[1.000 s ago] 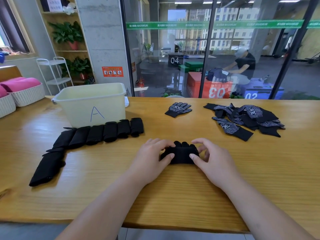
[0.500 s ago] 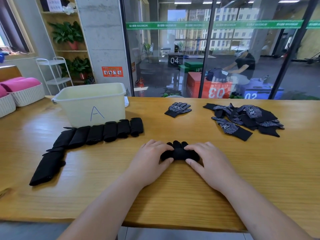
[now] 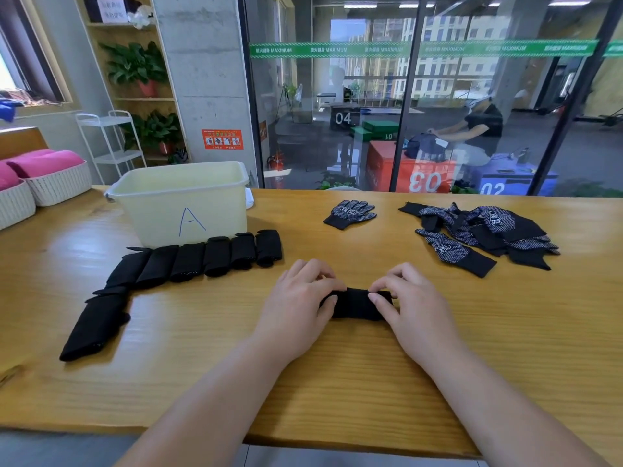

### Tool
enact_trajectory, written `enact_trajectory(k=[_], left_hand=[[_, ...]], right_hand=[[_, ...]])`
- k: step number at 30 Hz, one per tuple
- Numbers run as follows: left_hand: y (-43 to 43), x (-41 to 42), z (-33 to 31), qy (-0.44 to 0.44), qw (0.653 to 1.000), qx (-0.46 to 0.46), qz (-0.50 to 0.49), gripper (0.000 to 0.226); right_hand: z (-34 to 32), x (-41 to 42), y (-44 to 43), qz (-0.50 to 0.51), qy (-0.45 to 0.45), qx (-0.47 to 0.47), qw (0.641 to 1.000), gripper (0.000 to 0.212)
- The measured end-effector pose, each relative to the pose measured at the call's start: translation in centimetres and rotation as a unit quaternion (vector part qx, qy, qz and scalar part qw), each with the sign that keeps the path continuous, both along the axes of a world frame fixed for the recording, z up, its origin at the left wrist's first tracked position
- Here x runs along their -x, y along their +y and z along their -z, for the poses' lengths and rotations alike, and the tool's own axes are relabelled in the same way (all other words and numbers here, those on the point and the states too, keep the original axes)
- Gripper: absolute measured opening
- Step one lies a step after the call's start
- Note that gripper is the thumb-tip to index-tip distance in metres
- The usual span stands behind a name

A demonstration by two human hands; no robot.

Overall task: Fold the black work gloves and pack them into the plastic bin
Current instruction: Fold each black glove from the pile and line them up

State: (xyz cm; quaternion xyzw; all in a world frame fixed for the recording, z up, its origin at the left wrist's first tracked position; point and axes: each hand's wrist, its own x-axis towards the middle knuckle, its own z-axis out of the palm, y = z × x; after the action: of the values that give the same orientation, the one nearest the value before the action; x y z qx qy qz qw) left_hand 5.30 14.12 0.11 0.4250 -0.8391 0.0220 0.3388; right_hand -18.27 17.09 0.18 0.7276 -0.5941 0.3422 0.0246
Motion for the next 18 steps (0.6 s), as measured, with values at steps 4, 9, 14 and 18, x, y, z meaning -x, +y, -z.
enact_trajectory(k=[4,9,14,18], left_hand=[[0.1,0.0,0.4,-0.037,0.999,0.010,0.014,0.023],[0.9,-0.1,0.3,-0.060,0.998,-0.023,0.005,0.033],[1.3,-1.1,-0.4,-0.105,0.992,-0.071,-0.009,0.042],[1.7,-1.9,-1.0,-0.122,0.987,-0.103,-0.022,0.046]], right_hand=[[0.3,-0.2,-0.6,-0.003,0.085,0.049,0.995,0.008],[0.4,-0.1,-0.7,-0.024,0.100,0.049,0.993,0.014],[0.1,0.0,0.1,-0.098,0.021,-0.041,0.994,0.020],[-0.8,-0.8,0.6,-0.131,-0.006,-0.109,0.985,0.024]])
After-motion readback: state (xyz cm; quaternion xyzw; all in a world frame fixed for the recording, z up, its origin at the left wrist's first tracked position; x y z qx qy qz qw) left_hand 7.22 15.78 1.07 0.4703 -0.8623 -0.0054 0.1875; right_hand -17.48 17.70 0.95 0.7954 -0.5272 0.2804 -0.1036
